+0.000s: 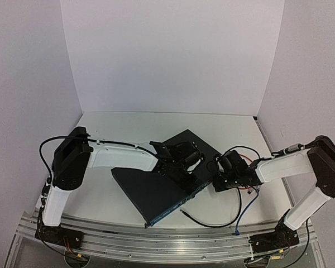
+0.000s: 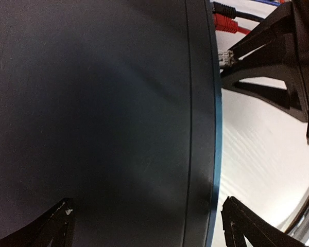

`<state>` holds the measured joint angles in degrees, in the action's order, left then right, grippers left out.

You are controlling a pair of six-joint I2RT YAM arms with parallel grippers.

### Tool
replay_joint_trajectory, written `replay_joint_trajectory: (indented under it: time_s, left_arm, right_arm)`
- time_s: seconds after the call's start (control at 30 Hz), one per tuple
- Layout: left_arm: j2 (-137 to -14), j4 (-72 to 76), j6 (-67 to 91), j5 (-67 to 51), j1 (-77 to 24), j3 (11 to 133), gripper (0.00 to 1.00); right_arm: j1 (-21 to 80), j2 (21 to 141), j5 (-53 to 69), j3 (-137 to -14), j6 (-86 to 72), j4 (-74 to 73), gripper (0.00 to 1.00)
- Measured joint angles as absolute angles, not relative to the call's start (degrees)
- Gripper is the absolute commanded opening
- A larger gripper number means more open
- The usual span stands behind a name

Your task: Pull the plug from the switch port

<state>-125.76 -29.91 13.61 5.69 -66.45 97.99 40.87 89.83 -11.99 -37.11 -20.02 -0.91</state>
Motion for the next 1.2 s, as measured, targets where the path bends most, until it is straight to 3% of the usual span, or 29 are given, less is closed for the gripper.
replay_joint_trajectory:
  time_s: [0.2, 0.37, 0.63, 0.9, 1.03, 1.2]
  left_arm:
    - [-129.3, -29.5, 13.8, 11.3, -68.8, 101.9, 0.99]
    - [-129.8, -28.2, 13.7, 13.0, -69.1, 101.8, 0.88]
    - [-137.3, -33.5, 15.7, 24.3, -71.4, 111.9, 0.85]
    - [-138.1, -34.0, 15.9, 25.8, -72.0, 113.1, 0.62]
    - [-138.9, -35.4, 14.4, 25.2, -72.0, 114.9, 0.56]
    - [-140.5, -39.0, 14.5, 24.8, -72.0, 118.6, 0.56]
  right_arm:
    - [40.9, 89.3, -11.6, -36.3, -20.2, -0.1, 0.0]
    - [40.8, 89.0, -11.4, -36.1, -20.3, 0.0, 0.0]
    - [40.8, 86.7, -9.6, -33.0, -21.6, 2.8, 0.0]
    - [40.6, 85.6, -8.6, -31.3, -22.3, 4.4, 0.0]
    - [40.5, 84.8, -7.6, -29.8, -23.8, 6.4, 0.0]
    - [40.4, 84.4, -7.5, -29.2, -25.6, 7.1, 0.0]
